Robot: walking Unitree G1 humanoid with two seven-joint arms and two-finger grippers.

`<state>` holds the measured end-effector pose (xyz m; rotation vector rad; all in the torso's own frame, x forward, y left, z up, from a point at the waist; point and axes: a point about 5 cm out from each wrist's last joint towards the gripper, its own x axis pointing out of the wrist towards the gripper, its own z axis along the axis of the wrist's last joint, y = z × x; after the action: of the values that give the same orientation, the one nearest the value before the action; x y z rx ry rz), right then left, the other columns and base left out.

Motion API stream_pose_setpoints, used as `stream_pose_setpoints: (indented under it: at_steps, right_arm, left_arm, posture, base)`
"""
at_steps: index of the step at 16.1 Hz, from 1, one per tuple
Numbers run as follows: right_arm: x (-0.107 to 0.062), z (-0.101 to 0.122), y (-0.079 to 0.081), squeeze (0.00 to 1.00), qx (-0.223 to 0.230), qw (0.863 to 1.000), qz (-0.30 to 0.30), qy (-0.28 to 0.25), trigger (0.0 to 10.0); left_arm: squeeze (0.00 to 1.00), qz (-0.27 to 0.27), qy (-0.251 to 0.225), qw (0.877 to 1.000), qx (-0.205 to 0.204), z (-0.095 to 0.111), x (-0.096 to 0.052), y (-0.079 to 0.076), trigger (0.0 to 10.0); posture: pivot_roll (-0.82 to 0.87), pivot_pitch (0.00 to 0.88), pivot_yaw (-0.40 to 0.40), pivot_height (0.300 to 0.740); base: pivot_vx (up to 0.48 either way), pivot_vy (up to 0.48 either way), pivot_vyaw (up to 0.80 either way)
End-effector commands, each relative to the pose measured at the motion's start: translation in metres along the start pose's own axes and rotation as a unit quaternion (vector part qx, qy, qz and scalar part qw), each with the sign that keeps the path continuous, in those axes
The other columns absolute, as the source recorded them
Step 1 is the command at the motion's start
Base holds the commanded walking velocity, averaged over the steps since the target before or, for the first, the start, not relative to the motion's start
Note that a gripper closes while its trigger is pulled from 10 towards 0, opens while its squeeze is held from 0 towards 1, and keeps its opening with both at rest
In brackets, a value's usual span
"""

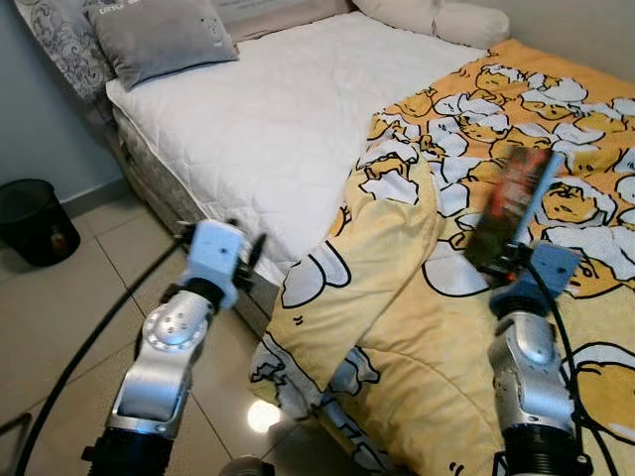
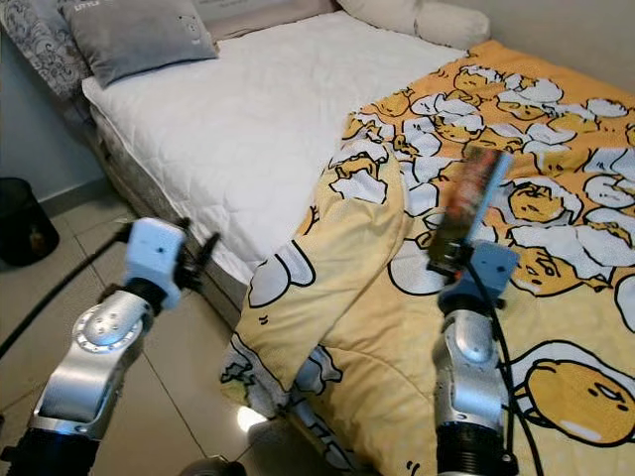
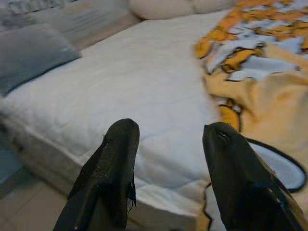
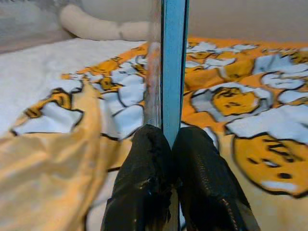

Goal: Clean up the room

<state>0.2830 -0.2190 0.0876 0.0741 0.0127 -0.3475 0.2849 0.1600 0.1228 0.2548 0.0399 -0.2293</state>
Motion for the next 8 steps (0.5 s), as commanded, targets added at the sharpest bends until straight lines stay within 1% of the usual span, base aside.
stream_pose_setpoints:
  at_steps: [1,3,4,6,8]
  right_arm:
    - [0.001,0.012,0.001,0.00,-0.007,1.000,0.002,-0.024,10.0]
    - [-0.003,0.017,0.005,0.00,-0.028,0.999,0.015,-0.041,10.0]
    - [-0.003,0.020,0.008,0.00,-0.050,0.997,0.019,-0.049,10.0]
    - [-0.005,0.019,0.008,0.00,-0.046,0.998,0.012,-0.046,10.0]
    - [-0.007,0.015,0.006,0.00,-0.044,0.998,-0.001,-0.032,10.0]
  left_arm:
    - [0.06,0.009,-0.005,1.000,-0.003,0.001,0.002,0.001,10.0]
    - [0.05,0.011,-0.002,1.000,-0.003,-0.001,0.002,-0.003,10.0]
    - [0.05,0.008,-0.002,1.000,-0.001,-0.003,0.003,-0.005,10.0]
    - [0.05,0.003,-0.005,1.000,-0.011,0.000,0.006,-0.009,10.0]
    - [0.05,-0.009,-0.004,1.000,-0.010,0.000,0.008,-0.011,10.0]
  posture:
    - [0.02,0.000,-0.030,0.740]
    - [0.00,0.000,-0.018,0.740]
    - [-0.01,0.000,-0.010,0.740]
    - [-0.03,0.000,0.008,0.740]
    - [-0.03,0.000,0.011,0.740]
  base:
    - [0.000,0.000,0.00]
    - [0.000,0.000,0.00]
    - [0.000,0.000,0.00]
    - [0.000,0.000,0.00]
    - [0.000,0.000,0.00]
